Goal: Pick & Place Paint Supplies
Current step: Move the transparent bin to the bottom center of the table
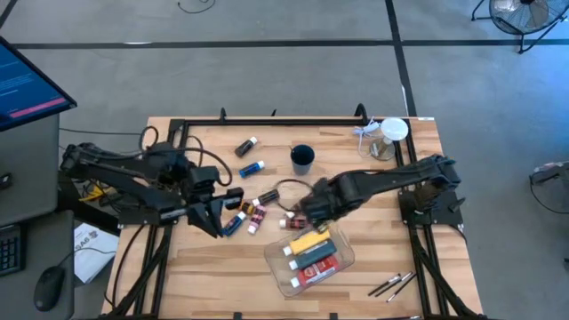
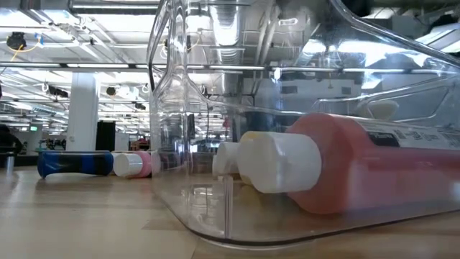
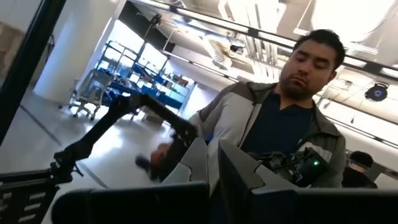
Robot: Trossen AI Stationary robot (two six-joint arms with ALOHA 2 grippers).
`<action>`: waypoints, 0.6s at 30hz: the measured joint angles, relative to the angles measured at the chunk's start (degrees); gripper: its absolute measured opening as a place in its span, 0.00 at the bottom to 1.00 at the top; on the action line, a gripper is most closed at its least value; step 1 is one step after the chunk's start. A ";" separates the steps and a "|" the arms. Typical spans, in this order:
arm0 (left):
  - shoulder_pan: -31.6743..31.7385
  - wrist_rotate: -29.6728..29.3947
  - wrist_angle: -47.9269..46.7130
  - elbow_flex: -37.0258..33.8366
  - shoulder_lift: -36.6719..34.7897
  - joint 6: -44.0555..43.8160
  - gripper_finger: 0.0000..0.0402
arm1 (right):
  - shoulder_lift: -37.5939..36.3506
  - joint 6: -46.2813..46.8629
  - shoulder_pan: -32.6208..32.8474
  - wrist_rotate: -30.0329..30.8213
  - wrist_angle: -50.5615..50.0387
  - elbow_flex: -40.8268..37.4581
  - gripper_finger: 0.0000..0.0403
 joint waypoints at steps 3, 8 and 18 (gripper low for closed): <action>0.00 -0.03 -0.24 -0.04 2.10 -0.02 0.00 | -3.46 6.54 1.75 -0.38 -1.63 -5.36 0.00; 0.02 0.62 -0.80 -0.07 5.52 -0.21 0.00 | -9.84 15.25 4.60 -5.61 4.01 -19.80 0.00; 0.29 2.67 -0.73 -0.04 8.54 -0.25 0.00 | -13.14 23.92 8.80 -10.21 26.09 -35.72 0.00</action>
